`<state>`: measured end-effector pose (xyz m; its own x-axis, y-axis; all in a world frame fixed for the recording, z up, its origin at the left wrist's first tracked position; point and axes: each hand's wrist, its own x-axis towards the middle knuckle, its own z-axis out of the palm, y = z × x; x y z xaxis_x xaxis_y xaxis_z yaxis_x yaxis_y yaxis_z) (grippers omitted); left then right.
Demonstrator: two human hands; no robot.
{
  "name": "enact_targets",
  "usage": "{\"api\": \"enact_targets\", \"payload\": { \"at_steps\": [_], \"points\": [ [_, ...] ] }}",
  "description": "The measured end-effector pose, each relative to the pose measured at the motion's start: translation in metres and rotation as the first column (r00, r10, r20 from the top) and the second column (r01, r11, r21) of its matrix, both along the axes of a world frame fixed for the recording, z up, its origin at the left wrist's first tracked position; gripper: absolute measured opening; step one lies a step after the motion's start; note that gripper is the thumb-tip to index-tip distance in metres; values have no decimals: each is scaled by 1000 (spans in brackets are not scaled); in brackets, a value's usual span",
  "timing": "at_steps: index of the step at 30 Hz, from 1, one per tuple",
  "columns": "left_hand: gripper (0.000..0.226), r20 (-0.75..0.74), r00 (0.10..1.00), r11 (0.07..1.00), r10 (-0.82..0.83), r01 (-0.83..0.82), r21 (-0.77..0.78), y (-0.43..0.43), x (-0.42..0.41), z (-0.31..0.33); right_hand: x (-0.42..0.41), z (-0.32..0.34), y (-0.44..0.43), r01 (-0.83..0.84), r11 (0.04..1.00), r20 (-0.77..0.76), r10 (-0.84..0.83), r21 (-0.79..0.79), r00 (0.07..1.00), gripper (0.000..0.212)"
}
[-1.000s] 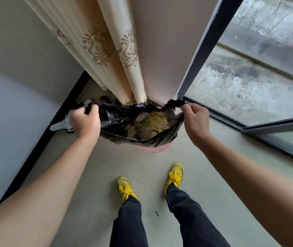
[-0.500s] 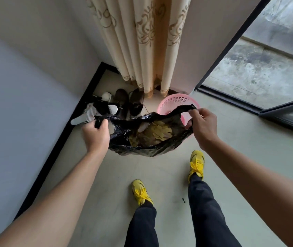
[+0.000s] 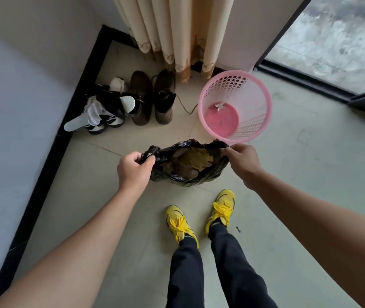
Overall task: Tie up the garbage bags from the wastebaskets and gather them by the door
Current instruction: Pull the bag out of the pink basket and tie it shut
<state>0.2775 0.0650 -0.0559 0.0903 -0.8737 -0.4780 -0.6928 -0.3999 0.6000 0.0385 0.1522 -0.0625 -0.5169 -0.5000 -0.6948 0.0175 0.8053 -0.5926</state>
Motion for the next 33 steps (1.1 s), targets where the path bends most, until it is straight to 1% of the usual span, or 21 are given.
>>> {"api": "enact_targets", "payload": {
  "at_steps": [5, 7, 9, 11, 13, 14, 15, 16, 17, 18, 19, 20, 21, 23, 25, 27, 28, 29, 31, 32, 33],
  "points": [
    [33, 4, 1000, 1000, 1, -1, 4, 7, 1, -37, -5, -33, 8, -231, 970, 49, 235, -78, 971, 10],
    [32, -11, 1000, 1000, -8, 8, -1, 3, 3, -52, -14, -48, 13, -273, 960, 12, 274, -63, 962, 27],
    [28, -72, 997, 1000, 4, -5, -7, -4, 3, -63, -24, -64, 21, -367, 929, -94, 369, 41, 925, 50],
    [21, -213, 972, 995, 100, -97, 25, -9, 1, -67, -33, -77, 32, -509, 834, -165, 544, 212, 822, 74],
    [45, -333, 903, 963, 270, -260, 76, -12, 6, -78, -35, -91, 42, -634, 693, -166, 709, 343, 686, 93],
    [48, -335, 882, 943, 330, -327, 68, -11, 13, -85, -35, -99, 45, -682, 629, -175, 770, 373, 614, 101],
    [45, -290, 896, 939, 336, -344, 26, -9, 24, -97, -33, -107, 47, -724, 571, -192, 818, 387, 543, 110],
    [42, -170, 952, 966, 254, -259, -8, -6, 36, -110, -31, -117, 48, -754, 526, -213, 850, 394, 482, 119],
    [44, -11, 996, 996, 91, -91, 8, -3, 49, -124, -27, -129, 50, -775, 492, -237, 870, 396, 432, 128],
    [57, 159, 978, 988, -132, 117, 102, 1, 58, -134, -23, -141, 50, -788, 468, -254, 882, 400, 396, 135],
    [77, 274, 899, 931, -342, 285, 228, 5, 64, -143, -20, -153, 48, -795, 456, -268, 888, 401, 374, 140],
    [97, 307, 822, 861, -480, 374, 345, 9, 67, -154, -15, -168, 46, -799, 451, -278, 889, 398, 364, 144],
    [113, 299, 772, 810, -562, 439, 388, 13, 66, -163, -10, -183, 43, -802, 455, -296, 885, 387, 359, 145],
    [129, 242, 729, 758, -640, 547, 355, 17, 57, -182, -4, -208, 33, -814, 476, -345, 865, 331, 365, 141],
    [132, 143, 798, 788, -586, 518, 333, 16, 51, -201, 2, -220, 21, -841, 467, -381, 855, 272, 352, 131],
    [118, 3, 895, 855, -446, 426, 295, 14, 40, -224, 7, -237, 12, -869, 448, -398, 851, 210, 342, 105],
    [98, -36, 913, 878, -406, 401, 261, 11, 30, -233, 7, -248, 8, -872, 465, -406, 834, 154, 373, 83],
    [75, -60, 927, 906, -370, 374, 196, 5, 19, -238, 5, -258, 2, -852, 519, -419, 790, 71, 446, 60],
    [44, -52, 943, 943, -327, 330, 52, -10, -5, -243, 3, -273, -10, -711, 693, -430, 608, -122, 667, 23],
    [33, -75, 964, 967, -254, 256, 20, -16, -12, -249, 1, -279, -15, -596, 778, -400, 490, -199, 774, 12],
    [22, -132, 980, 988, -151, 154, 15, -21, -15, -253, 1, -281, -20, -496, 832, -368, 392, -250, 843, 19]
  ]
}}
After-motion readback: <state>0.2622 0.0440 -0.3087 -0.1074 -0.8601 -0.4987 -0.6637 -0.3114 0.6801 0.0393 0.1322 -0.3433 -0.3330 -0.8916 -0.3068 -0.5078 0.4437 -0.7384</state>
